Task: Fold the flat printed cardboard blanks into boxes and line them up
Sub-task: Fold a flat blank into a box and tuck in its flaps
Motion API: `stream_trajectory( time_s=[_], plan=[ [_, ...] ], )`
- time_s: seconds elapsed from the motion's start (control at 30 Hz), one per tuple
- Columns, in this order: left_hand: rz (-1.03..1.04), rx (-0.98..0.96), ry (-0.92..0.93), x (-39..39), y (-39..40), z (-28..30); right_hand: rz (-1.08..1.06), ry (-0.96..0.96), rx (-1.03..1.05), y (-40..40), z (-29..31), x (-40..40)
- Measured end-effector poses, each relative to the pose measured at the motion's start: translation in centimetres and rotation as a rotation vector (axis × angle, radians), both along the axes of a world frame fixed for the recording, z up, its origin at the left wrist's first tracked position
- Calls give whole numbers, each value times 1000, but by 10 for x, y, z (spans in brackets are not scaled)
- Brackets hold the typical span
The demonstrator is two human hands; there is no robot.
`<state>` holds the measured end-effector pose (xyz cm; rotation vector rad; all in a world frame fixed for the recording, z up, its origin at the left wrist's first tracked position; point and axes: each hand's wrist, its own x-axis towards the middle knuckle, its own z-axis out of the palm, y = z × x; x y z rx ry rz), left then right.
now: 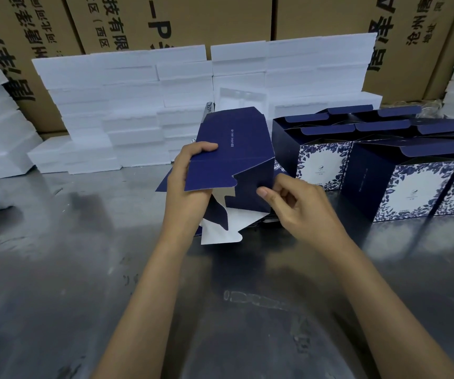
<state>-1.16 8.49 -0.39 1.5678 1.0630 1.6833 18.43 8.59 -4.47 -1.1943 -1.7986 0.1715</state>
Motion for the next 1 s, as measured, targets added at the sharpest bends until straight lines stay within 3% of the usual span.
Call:
stream_trajectory(
  time_s=[0.73,0.93,1.0],
  plan=[
    [-57,25,-22,4,2,-5,-17,219,139,-9,9,-12],
    [-104,35,18,7,-1,-5,-57,499,178,-20,22,-17],
    [-179,38,42,8,-3,-6,-8,505,152,-23,25,-18]
  ],
)
